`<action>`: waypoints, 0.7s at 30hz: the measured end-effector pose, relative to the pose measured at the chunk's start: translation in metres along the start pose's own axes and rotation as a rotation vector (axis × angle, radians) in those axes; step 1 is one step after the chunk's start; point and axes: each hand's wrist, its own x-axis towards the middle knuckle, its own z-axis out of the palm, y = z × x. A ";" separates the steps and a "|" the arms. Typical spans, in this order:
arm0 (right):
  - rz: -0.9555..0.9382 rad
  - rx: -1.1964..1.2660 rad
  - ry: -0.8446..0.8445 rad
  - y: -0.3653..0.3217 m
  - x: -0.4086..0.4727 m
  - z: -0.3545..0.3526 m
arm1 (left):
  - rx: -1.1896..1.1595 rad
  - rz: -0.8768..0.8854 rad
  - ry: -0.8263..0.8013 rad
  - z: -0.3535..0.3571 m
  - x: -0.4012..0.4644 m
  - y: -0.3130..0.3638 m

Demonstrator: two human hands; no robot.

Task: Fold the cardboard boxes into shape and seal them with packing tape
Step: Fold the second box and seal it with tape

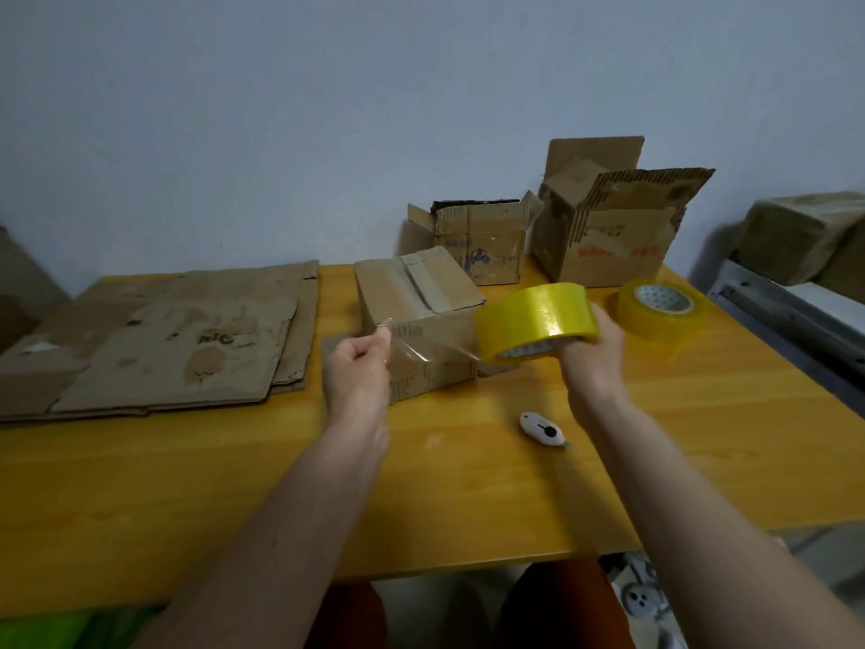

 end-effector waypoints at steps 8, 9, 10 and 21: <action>-0.087 -0.151 0.188 -0.003 0.022 -0.004 | -0.020 0.051 0.087 -0.004 0.011 -0.007; -0.087 -0.135 0.170 -0.004 0.024 -0.004 | -0.014 0.047 0.088 -0.004 0.013 -0.007; -0.089 -0.138 0.156 -0.005 0.026 -0.004 | -0.010 0.048 0.094 -0.003 0.015 -0.007; -0.185 -0.346 0.146 -0.024 0.061 0.011 | 0.004 0.048 0.229 0.019 0.035 -0.006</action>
